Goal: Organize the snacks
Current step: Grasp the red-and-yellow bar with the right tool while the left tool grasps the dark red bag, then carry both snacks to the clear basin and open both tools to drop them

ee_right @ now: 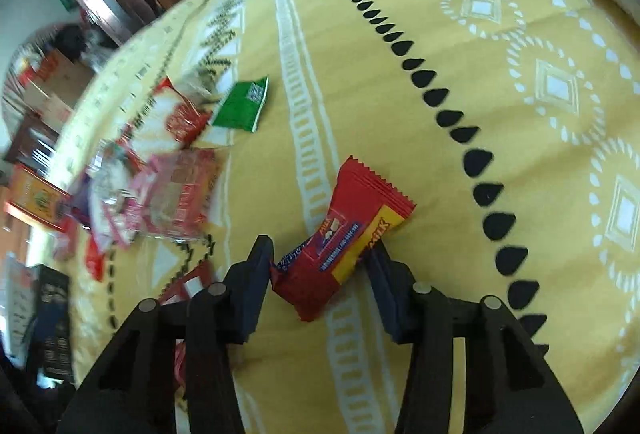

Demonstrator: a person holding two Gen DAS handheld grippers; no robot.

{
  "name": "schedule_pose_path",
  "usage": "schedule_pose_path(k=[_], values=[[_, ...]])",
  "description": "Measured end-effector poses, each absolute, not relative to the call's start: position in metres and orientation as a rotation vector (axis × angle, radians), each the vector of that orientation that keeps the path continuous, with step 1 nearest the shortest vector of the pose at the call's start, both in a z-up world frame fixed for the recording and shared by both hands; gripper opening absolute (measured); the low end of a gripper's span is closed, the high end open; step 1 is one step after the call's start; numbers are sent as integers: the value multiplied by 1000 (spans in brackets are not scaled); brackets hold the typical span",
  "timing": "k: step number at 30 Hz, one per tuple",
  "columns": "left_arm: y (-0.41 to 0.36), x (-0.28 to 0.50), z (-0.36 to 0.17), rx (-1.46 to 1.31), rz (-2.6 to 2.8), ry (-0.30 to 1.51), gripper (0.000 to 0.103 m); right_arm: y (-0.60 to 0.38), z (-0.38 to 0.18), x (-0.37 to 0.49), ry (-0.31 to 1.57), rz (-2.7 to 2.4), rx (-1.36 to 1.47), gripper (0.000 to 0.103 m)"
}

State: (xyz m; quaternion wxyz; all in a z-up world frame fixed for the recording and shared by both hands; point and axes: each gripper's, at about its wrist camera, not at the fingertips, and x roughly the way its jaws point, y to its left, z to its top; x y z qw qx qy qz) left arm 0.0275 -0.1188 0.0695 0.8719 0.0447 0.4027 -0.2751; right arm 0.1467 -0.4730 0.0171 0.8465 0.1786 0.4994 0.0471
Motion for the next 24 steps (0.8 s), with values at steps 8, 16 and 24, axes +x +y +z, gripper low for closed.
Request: schedule_pose_path(k=[8, 16, 24], values=[[-150, 58, 33, 196, -613, 918, 102, -496, 36, 104, 900, 192, 520, 51], [-140, 52, 31, 98, -702, 962, 24, -489, 45, 94, 861, 235, 517, 51], [-116, 32, 49, 6, -685, 936, 20, -481, 68, 81, 797, 257, 494, 51]])
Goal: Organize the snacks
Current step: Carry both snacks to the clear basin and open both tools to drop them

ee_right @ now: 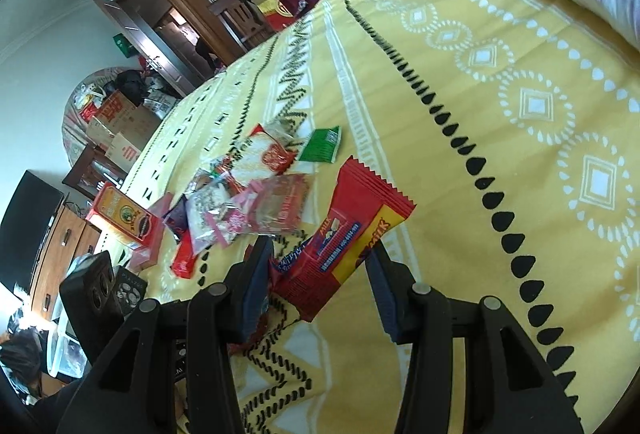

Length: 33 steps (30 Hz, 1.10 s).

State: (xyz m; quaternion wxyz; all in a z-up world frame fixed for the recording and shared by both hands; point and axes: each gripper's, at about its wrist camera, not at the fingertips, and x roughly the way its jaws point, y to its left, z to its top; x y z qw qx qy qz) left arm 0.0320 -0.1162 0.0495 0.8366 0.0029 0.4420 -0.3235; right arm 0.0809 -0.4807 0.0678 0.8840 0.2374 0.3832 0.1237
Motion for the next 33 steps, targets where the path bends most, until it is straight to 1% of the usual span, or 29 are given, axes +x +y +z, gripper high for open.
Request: schedule_pose_path(k=[4, 8, 13, 15, 18, 21, 25, 28, 33], values=[[-99, 23, 87, -36, -652, 845, 20, -473, 93, 72, 752, 287, 477, 51], [-59, 6, 148, -79, -582, 706, 20, -450, 136, 65, 688, 356, 436, 51], [36, -24, 226, -138, -360, 545, 20, -375, 209, 60, 597, 533, 354, 51], [83, -42, 251, -161, -247, 492, 20, -332, 236, 57, 570, 627, 318, 51], [154, -70, 276, -195, -67, 430, 20, -256, 269, 51, 551, 782, 263, 51], [223, -96, 284, -256, 84, 405, 21, -174, 286, 42, 566, 932, 216, 51], [300, -124, 276, -340, 253, 411, 21, -63, 294, 23, 608, 1094, 136, 51], [340, -132, 262, -412, 326, 442, 21, 7, 290, 13, 662, 1182, 97, 51], [373, -129, 237, -482, 402, 494, 21, 94, 270, 23, 744, 1254, 38, 51]])
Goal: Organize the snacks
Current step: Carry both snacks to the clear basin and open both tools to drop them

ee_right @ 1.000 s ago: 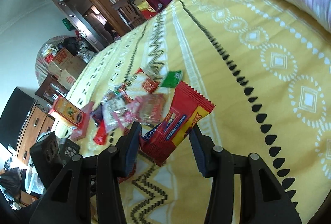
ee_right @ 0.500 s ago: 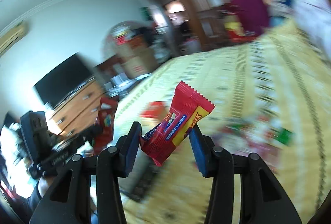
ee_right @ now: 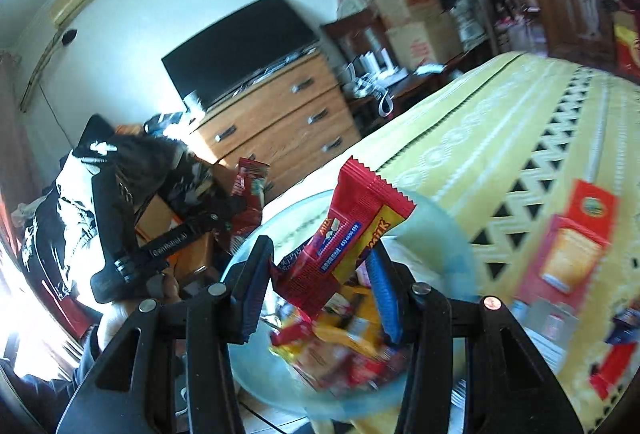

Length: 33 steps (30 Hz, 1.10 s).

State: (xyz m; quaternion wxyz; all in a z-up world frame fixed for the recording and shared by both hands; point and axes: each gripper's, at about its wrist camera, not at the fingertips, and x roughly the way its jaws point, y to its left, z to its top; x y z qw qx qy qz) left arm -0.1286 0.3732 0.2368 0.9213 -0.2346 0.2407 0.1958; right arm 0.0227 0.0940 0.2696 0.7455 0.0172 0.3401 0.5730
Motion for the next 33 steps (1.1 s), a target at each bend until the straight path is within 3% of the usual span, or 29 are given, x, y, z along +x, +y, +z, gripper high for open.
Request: schedule_pose_path(k=[11, 17, 18, 20, 23, 27, 33], values=[[406, -130, 210, -484, 398, 608, 26, 187, 231, 3, 808, 1287, -11, 52], [415, -131, 205, -507, 426, 621, 47, 204, 217, -3, 849, 1280, -63, 60], [416, -132, 206, -514, 424, 617, 49, 204, 215, -2, 854, 1280, -64, 64], [418, -133, 206, -522, 427, 617, 64, 202, 215, -1, 854, 1269, -66, 73], [416, -133, 210, -510, 460, 608, 76, 197, 217, -2, 851, 1252, -59, 84], [410, -136, 220, -508, 492, 575, 78, 183, 230, -6, 821, 1223, -78, 87], [345, -139, 271, -384, 351, 444, 83, 57, 290, -17, 508, 1122, -6, 91]])
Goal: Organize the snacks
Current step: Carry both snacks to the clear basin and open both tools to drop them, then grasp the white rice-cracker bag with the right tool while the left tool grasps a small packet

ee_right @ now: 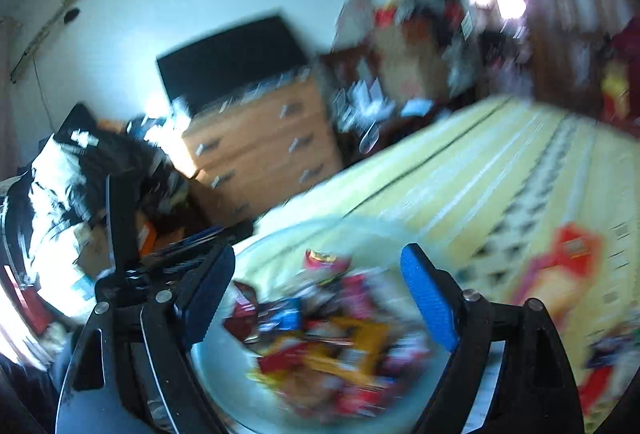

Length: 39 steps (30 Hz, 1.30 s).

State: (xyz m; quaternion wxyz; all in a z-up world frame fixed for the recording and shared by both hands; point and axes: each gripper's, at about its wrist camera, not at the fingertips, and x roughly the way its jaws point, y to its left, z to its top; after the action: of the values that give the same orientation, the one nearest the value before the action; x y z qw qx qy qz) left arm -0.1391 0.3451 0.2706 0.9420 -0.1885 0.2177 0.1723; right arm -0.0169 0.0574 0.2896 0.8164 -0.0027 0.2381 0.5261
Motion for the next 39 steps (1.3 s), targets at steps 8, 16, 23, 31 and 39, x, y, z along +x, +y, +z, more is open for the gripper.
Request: schedule_pose_path(k=[8, 16, 23, 31, 39], values=[[271, -118, 300, -343, 73, 379, 92, -167, 208, 122, 717, 624, 99, 101], [264, -98, 302, -345, 56, 387, 92, -230, 79, 326, 1004, 411, 137, 70], [239, -87, 307, -345, 16, 365, 92, -159, 9, 380, 1151, 461, -122, 76], [206, -92, 295, -395, -91, 431, 92, -173, 20, 208, 1178, 711, -394, 77], [116, -105, 278, -267, -299, 542, 92, -322, 102, 89, 1018, 609, -124, 78]])
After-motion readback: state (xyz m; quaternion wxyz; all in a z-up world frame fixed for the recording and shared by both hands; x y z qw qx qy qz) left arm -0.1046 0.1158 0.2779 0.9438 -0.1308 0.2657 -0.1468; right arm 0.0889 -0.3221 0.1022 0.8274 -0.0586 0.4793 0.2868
